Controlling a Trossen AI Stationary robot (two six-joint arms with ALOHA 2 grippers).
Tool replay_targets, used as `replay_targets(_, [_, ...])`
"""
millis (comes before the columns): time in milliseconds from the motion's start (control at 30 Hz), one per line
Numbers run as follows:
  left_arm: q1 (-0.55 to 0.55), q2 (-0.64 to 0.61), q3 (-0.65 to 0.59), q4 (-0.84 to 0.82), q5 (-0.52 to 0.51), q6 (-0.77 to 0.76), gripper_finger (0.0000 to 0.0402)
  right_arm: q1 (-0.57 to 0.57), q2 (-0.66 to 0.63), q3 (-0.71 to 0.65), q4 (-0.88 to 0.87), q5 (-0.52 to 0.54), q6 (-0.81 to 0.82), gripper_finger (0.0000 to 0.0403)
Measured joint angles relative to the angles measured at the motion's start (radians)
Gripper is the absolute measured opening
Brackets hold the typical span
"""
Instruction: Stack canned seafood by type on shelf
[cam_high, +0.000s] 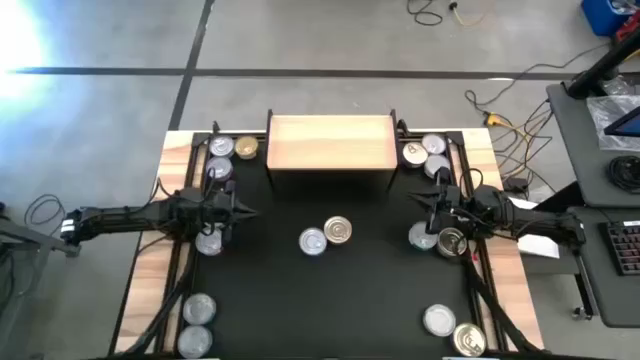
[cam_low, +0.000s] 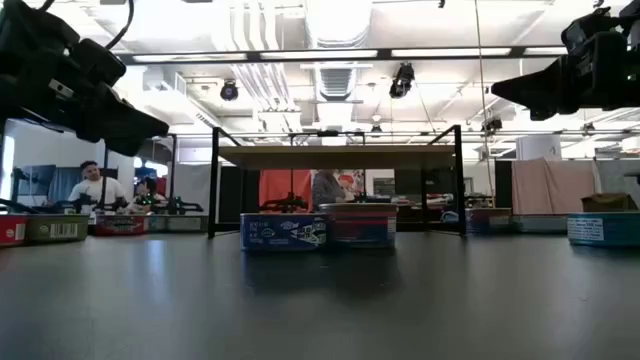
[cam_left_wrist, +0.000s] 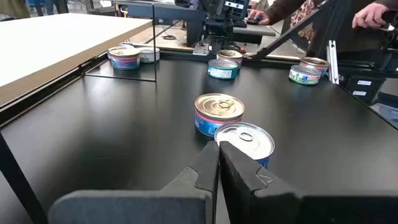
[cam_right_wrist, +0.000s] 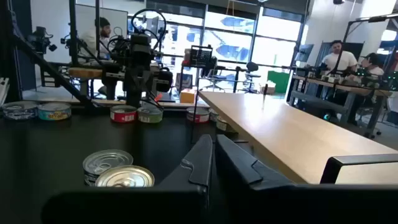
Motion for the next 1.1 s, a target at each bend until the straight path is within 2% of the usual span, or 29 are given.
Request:
replay_targets(500, [0.0,0.0,0.0,0.0,0.0,0.0,0.0,0.047,0.0,0.0,0.0,0.0,0.0,0.0013])
replay_targets(1100, [0.0,0.005,0.0,0.0,0.0,0.0,0.0,0.048,0.03,0.0,-0.004,0.0,0.0,0.0013])
